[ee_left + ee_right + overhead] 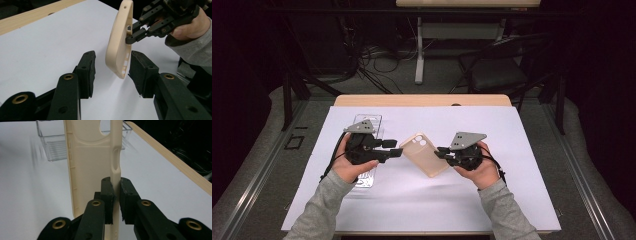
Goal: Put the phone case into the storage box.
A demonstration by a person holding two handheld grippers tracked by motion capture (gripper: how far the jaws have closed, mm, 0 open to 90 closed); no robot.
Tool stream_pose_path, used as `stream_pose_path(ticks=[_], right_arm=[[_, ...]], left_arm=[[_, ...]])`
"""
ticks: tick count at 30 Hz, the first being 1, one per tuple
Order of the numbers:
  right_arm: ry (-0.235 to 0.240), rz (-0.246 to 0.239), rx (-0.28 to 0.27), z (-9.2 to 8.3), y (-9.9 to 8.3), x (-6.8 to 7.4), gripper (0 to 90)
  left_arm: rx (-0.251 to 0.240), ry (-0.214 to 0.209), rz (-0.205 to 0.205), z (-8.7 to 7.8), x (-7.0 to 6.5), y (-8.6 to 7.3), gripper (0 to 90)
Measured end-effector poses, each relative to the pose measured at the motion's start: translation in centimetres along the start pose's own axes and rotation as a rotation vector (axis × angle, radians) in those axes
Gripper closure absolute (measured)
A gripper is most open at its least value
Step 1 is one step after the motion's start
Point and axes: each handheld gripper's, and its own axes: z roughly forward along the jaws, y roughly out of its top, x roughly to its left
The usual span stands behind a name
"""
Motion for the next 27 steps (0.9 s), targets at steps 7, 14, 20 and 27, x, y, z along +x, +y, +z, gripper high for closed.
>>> stream_pose_path(ticks=[7,14,20,27], right_arm=[[-0.053,0.076,-0.021,-0.3,0.0,-0.2,82.5],[-0.137,0.169,-0.070,-0.8,0.1,0.0,82.5],[-0.205,0.225,-0.102,-1.1,0.3,0.4,82.6],[-0.237,0.289,-0.119,-0.9,0.2,0.6,82.6]], left_arm=[[-0.053,0.055,0.000,-0.1,0.2,0.0,49.8],[-0.078,0.109,0.002,-0.3,0.3,0.1,45.1],[-0.071,0.207,0.068,-0.2,-0.2,0.1,43.4],[-0.070,0.292,0.151,0.1,-0.7,0.2,41.4]])
